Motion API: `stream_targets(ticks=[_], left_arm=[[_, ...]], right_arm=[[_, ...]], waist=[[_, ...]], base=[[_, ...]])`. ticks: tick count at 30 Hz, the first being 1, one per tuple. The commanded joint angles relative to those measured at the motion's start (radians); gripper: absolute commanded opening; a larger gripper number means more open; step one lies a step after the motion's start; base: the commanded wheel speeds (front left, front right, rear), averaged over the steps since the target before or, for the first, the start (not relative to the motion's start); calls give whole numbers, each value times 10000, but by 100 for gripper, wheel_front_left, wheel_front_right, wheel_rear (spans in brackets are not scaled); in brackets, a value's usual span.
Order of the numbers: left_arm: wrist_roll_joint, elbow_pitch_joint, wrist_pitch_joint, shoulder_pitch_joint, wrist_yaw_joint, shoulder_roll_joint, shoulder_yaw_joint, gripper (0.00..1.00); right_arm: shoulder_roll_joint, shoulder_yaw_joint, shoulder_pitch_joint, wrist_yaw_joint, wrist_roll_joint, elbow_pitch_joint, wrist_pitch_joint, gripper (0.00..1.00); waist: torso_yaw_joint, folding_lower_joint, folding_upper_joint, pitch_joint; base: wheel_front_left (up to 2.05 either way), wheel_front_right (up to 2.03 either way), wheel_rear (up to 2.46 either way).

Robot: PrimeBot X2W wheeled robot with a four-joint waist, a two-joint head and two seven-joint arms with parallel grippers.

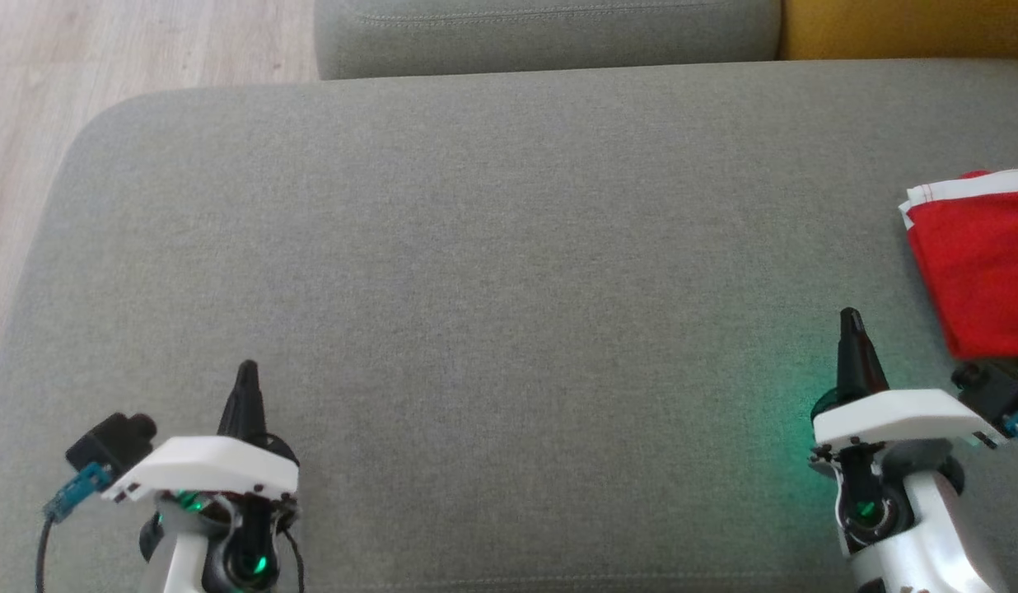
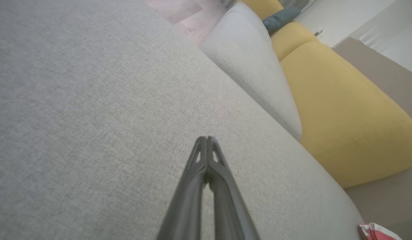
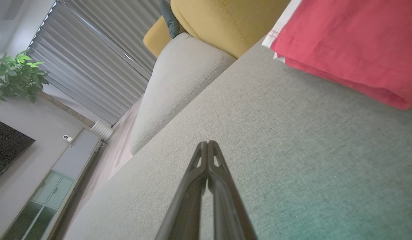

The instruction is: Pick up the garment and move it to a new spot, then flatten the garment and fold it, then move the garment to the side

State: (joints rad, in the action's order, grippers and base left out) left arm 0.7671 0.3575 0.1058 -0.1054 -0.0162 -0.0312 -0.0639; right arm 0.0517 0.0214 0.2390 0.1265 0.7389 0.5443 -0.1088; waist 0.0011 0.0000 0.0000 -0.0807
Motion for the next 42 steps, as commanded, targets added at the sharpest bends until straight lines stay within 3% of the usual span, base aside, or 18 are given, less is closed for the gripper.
stream_targets(ticks=[1, 42], left_arm=[[317, -387, -72, -275, 110, -99, 254, 0], [4933, -805, -1279, -134, 885, -151, 1122, 0]], right_arm=[[31, -1, 252, 19, 349, -467, 105, 0], [5, 527, -638, 32, 5107, -1908, 1311, 0]], waist=[[0, 0, 0, 18], [-6, 0, 0, 450]], base=[[0, 0, 0], [0, 0, 0]])
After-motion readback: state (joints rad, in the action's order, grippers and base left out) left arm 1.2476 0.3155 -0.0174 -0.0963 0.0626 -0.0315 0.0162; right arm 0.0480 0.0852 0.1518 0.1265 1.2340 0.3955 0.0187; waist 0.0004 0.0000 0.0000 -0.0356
